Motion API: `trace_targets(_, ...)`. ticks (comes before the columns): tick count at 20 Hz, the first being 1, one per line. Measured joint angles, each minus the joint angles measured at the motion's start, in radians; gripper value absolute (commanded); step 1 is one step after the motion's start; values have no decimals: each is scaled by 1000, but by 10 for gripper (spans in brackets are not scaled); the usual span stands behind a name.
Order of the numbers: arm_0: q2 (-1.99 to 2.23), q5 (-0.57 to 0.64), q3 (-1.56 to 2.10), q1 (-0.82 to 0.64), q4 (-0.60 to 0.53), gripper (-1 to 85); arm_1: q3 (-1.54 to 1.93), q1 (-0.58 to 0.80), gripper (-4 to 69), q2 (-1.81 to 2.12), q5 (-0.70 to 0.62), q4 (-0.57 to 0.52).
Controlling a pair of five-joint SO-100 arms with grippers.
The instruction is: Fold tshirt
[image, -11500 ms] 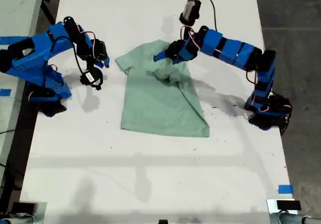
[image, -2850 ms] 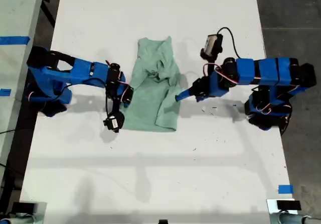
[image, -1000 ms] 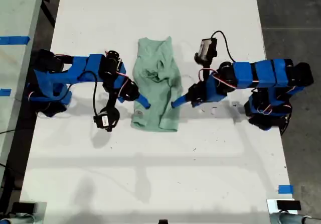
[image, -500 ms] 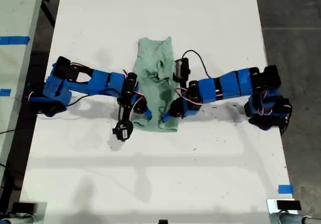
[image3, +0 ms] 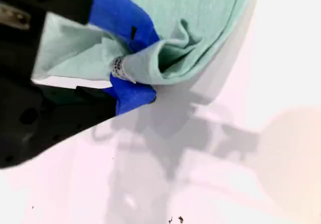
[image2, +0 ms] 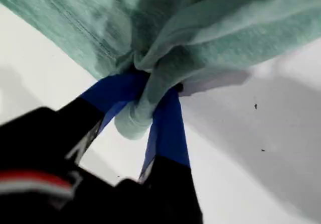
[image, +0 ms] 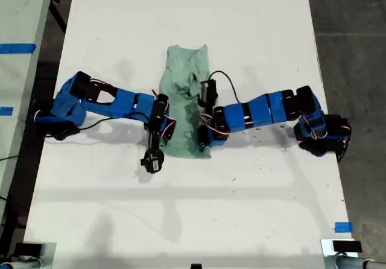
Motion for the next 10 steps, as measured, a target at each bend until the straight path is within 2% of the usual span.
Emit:
trace_targets(4, 5, 5, 2, 0, 0, 0, -9, -20, -20, 15, -21, -5)
trace_targets(10, 132, 58, -38, 100, 5, 0, -64, -143, -19, 152, -26, 129)
